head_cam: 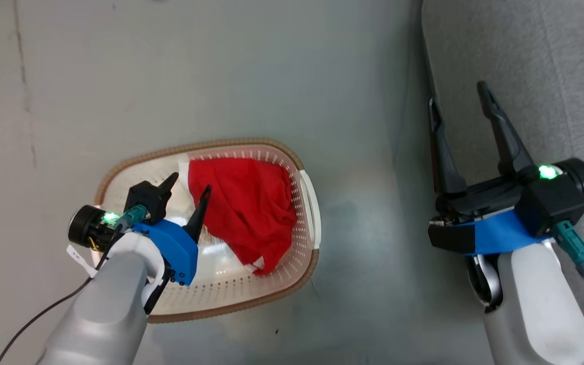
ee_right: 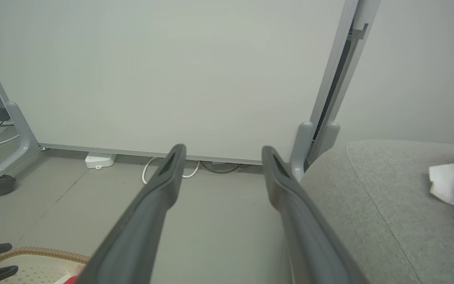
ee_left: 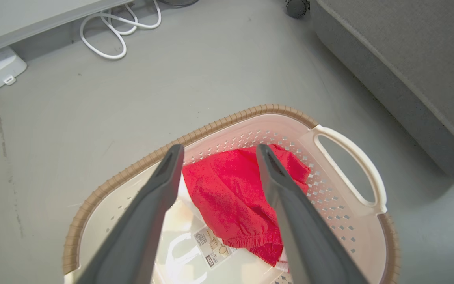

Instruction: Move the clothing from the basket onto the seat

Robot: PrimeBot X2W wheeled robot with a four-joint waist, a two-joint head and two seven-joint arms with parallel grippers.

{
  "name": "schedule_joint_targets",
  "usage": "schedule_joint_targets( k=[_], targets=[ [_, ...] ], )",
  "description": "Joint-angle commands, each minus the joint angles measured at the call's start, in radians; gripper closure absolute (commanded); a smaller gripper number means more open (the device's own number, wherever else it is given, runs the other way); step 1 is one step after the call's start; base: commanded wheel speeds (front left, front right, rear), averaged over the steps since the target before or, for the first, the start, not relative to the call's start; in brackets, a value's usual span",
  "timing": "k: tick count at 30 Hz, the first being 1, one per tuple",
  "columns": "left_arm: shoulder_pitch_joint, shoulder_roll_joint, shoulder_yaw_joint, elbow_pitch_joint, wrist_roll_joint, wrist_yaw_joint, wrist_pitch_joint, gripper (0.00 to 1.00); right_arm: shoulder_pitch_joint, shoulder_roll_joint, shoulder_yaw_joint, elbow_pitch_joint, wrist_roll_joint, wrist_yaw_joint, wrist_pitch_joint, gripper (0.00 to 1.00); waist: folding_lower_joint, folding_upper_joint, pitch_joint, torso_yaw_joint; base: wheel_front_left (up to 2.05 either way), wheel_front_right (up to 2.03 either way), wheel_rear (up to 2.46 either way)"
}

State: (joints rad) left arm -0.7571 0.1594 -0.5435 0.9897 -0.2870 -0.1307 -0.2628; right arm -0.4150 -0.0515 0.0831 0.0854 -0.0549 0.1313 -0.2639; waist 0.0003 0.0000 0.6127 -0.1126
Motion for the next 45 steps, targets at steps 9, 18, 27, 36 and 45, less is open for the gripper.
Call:
schedule_joint_targets(
  k=[9, 18, 27, 36, 45],
  targets=[
    [-0.128, 0.011, -0.115, 0.162, -0.089, 0.001, 0.018, 0.00, -0.084, 0.002, -0.004, -0.052, -0.041, -0.001, -0.001, 0.00, -0.0003, 0.0000, 0.209, -0.017, 0.00, 0.00, 0.00],
    [-0.217, 0.017, -0.170, 0.205, -0.215, 0.001, 0.078, 0.00, -0.111, 0.002, -0.002, -0.093, -0.055, -0.001, -0.001, 0.00, -0.0003, 0.0000, 0.317, -0.020, 0.00, 0.00, 0.00],
    [-0.294, 0.030, -0.252, 0.189, -0.323, 0.001, 0.120, 0.00, -0.107, 0.002, -0.011, -0.129, -0.071, -0.001, -0.001, 0.00, -0.0003, 0.0000, 0.405, -0.019, 0.00, 0.00, 0.00],
    [-0.331, 0.022, -0.323, 0.184, -0.385, 0.001, 0.106, 0.00, -0.098, 0.002, -0.025, -0.133, -0.078, -0.001, -0.001, 0.00, -0.0003, 0.0000, 0.432, -0.013, 0.00, 0.00, 0.00],
    [-0.342, 0.023, -0.404, 0.194, -0.437, 0.001, 0.095, 1.00, -0.096, 0.002, -0.032, -0.133, -0.073, -0.001, -0.001, 0.00, -0.0003, 0.0000, 0.431, -0.009, 0.00, 0.00, 0.00]
  ],
)
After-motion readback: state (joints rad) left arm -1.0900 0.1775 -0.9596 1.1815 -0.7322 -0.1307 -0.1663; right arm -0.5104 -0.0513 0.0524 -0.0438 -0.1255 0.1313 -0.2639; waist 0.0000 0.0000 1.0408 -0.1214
